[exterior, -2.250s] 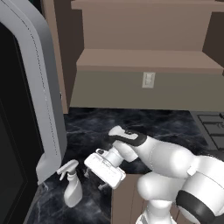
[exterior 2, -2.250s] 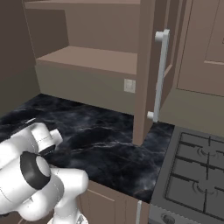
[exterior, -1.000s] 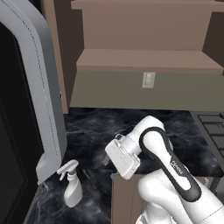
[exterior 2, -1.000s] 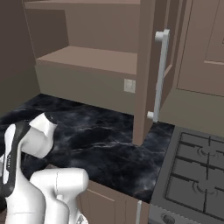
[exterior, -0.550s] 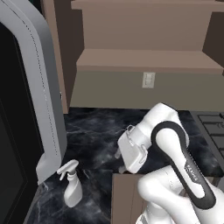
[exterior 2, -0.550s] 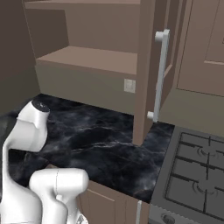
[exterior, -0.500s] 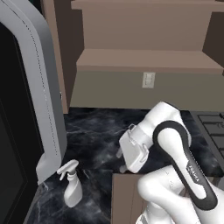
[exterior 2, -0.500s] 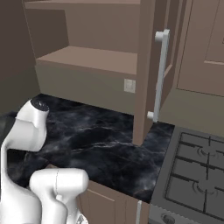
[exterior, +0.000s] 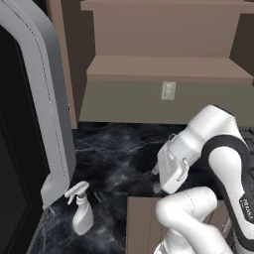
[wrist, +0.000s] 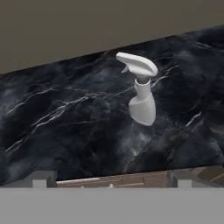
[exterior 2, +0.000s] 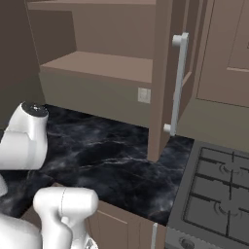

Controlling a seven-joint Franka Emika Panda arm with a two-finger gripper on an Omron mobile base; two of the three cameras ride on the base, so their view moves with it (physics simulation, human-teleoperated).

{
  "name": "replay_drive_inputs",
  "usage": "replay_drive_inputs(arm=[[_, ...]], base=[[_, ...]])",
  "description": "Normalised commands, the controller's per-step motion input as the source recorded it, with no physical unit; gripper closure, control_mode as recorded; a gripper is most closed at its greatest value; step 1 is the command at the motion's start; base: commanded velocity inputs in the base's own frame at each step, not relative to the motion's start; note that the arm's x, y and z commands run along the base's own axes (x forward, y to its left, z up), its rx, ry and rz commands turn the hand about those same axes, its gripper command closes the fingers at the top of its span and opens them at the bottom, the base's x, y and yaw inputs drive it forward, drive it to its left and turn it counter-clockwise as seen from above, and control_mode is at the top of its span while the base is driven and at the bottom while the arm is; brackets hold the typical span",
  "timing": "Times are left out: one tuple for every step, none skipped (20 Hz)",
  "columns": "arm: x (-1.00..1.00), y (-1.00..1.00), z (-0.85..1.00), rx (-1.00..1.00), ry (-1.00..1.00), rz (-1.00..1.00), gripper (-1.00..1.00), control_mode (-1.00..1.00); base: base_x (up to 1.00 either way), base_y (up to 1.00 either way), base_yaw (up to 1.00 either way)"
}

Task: Move the cutting board and knife to the sink. Then move spray from the cabinet to the counter.

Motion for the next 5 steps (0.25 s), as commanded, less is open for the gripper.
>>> replay_drive_inputs(arm=[[-0.41, -0.34, 0.41, -0.05, 0.00, -0.20, -1.00, -1.00], [-0.39, -0.31, 0.41, -0.05, 0.00, -0.21, -1.00, -1.00], [-0.38, -0.29, 0.42, -0.05, 0.00, -0.21, -1.00, -1.00], [-0.36, -0.28, 0.42, -0.06, -0.01, -0.21, -1.00, -1.00], [-0.35, -0.28, 0.42, -0.06, -0.01, -0.22, -1.00, -1.00]], base=[[0.00, 0.00, 0.00], [0.00, 0.00, 0.00], [0.00, 0.00, 0.00], [0.00, 0.00, 0.00], [0.00, 0.00, 0.00]])
